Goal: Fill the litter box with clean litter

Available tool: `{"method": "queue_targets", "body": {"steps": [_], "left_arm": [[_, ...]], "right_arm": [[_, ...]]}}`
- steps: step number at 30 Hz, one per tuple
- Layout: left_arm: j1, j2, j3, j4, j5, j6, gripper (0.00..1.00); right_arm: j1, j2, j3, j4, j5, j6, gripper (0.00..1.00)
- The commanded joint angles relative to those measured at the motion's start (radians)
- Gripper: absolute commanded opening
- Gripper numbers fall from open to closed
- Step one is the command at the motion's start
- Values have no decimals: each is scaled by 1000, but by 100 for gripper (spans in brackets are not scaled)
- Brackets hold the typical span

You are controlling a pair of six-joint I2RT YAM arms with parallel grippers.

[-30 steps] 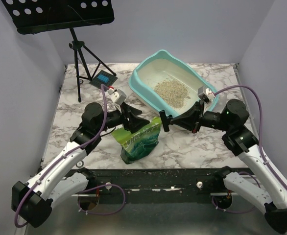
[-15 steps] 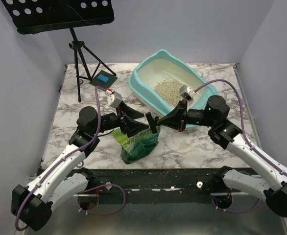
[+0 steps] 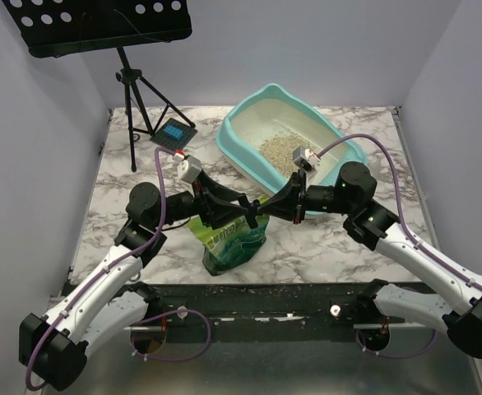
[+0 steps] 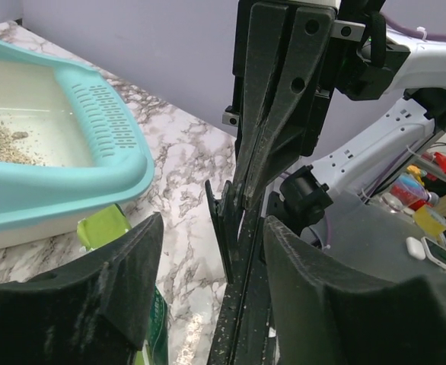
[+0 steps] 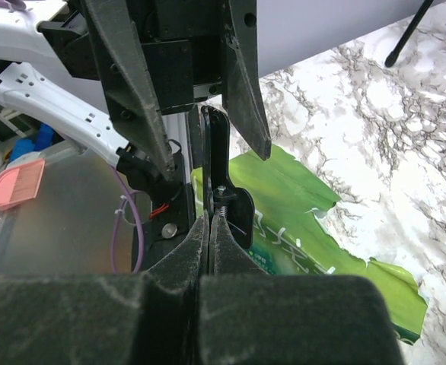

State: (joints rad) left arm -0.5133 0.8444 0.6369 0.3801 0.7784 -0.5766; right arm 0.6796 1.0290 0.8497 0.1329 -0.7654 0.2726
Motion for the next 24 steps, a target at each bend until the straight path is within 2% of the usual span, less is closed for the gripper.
{"method": "queue_targets", "body": {"steps": [1, 5, 7, 13, 16, 18, 24], "left_arm": [[6, -24, -9, 37, -16, 6, 60], [7, -30, -22, 68, -21, -11, 58], [7, -31, -23, 78, -22, -14, 52], [10, -39, -34, 117, -28, -35, 50], [13, -45, -42, 137, -30, -45, 45], [15, -50, -45, 143, -34, -51, 41], [15, -57, -52, 160, -34, -54, 17]], "right_arm": [[14, 8, 37, 50, 0, 8, 0], [18, 13, 34, 60, -9, 17, 0], [20, 13, 32, 66, -20, 20, 0], [26, 11, 26, 73, -38, 27, 0], [31, 13, 23, 73, -54, 30, 0], [34, 14, 22, 68, -57, 30, 0], [38, 16, 18, 44, -84, 20, 0]]}}
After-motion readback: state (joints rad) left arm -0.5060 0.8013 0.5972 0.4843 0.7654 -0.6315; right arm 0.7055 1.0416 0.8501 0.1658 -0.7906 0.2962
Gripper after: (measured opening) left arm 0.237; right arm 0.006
